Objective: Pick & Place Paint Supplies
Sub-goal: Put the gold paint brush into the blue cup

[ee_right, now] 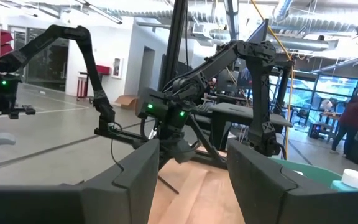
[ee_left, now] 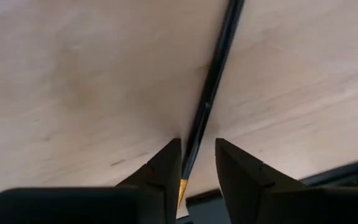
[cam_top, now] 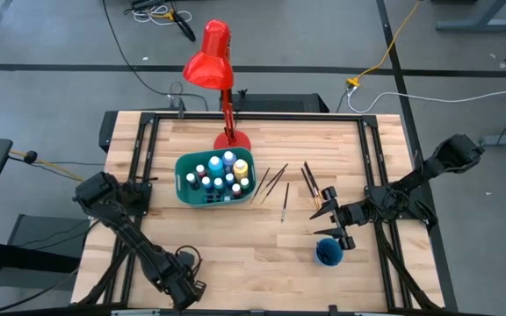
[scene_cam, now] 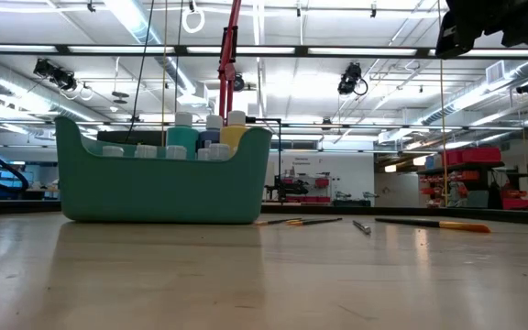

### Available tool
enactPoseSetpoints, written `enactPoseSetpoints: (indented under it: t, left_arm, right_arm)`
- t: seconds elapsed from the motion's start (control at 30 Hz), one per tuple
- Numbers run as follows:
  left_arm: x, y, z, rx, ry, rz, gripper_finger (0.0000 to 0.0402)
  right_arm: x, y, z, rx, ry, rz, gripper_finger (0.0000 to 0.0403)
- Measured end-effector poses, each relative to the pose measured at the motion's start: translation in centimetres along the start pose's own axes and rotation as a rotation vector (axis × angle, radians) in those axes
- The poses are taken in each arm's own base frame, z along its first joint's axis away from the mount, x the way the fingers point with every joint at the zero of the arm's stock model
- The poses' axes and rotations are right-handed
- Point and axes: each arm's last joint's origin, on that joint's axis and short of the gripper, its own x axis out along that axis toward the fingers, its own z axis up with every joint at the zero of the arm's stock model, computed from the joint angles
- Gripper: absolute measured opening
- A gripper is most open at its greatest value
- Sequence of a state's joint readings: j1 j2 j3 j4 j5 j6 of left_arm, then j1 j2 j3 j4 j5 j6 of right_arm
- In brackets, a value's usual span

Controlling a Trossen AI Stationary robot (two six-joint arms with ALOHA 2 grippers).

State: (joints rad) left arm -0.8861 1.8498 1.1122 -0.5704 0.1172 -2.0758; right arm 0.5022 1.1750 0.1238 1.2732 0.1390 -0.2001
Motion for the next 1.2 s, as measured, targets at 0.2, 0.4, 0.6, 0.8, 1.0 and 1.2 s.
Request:
enactPoseSetpoints:
  t: [0.2,0.4,0.6,0.8,1.0,1.2]
  left_arm:
    - [0.1,0.4,0.2,-0.024,-0.027,0.048,0.009]
    - [0.0,0.8,0.5,0.002,-0.064,0.074,0.0048]
    - [0.3,1.2,1.5,-0.025,-0.232,0.015,0.0011]
    - [0.7,1.4,3.9,-0.066,-0.363,-0.013,0.004]
    - [0.5,0.5,6.1,0.124,-0.323,0.035,0.0043]
    - [0.2,-0.3,8.1,0.23,-0.337,0.049,0.0037]
  right_arm:
    - [0.0,0.0,0.0,0.0,0.005,0.001,0.0196]
    - [0.0,0.0,-0.1,-0.001,0.01,0.002,0.0196]
    - [0.0,0.0,-0.1,-0.001,0.01,0.002,0.0196]
    - [0.3,-0.1,-0.1,-0.006,0.031,-0.001,0.0196]
    - [3.3,-1.0,-0.4,-0.034,0.256,-0.02,0.0196]
    - [7.8,-2.2,0.3,-0.034,0.317,0.009,0.0196]
